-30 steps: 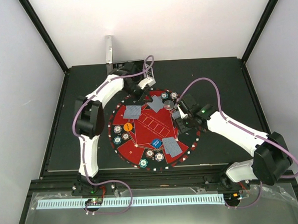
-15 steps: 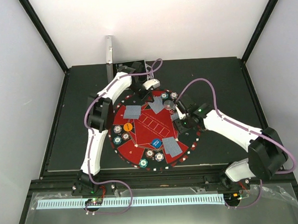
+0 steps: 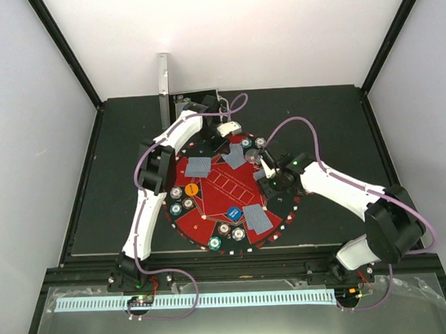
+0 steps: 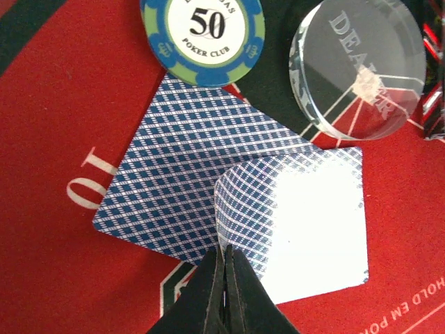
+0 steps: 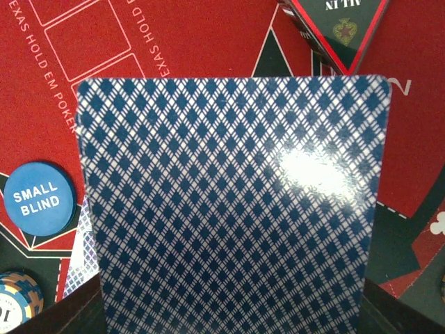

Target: Distribute texas hold em gaming equipment

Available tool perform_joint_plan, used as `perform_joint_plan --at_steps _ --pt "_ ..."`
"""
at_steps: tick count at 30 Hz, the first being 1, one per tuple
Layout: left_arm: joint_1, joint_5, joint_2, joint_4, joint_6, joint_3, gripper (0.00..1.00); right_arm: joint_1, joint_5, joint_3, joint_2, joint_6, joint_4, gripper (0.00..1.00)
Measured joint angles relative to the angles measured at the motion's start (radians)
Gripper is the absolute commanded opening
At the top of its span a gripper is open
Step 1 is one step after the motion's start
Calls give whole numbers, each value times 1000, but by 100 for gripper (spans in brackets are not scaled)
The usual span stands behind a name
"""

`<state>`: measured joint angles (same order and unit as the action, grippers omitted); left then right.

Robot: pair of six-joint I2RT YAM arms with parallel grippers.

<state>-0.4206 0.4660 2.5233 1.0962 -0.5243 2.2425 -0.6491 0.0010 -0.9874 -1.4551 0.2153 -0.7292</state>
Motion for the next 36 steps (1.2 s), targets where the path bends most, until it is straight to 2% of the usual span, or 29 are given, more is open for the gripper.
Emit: perform_joint_plan --at_steps 4,10,13,21,26,30,36 --pt "0 -29 2 -13 -1 2 3 0 -6 -4 -9 0 0 62" --pt "0 -71 2 -55 -1 13 9 0 -12 -14 -21 0 6 62" --pt "0 -86 2 -63 -1 13 18 1 -14 -16 -24 0 6 62" --pt "0 -141 2 -95 24 13 51 1 -23 -18 -31 -4 6 62" --pt "0 -193 -23 -107 87 10 59 1 -32 -19 -30 -19 6 62" --pt "2 -233 -162 -169 164 -100 61 1 -54 -18 -12 -43 6 63" --pt "11 -268 -595 -370 365 -459 70 -9 -105 -18 28 -89 11 63"
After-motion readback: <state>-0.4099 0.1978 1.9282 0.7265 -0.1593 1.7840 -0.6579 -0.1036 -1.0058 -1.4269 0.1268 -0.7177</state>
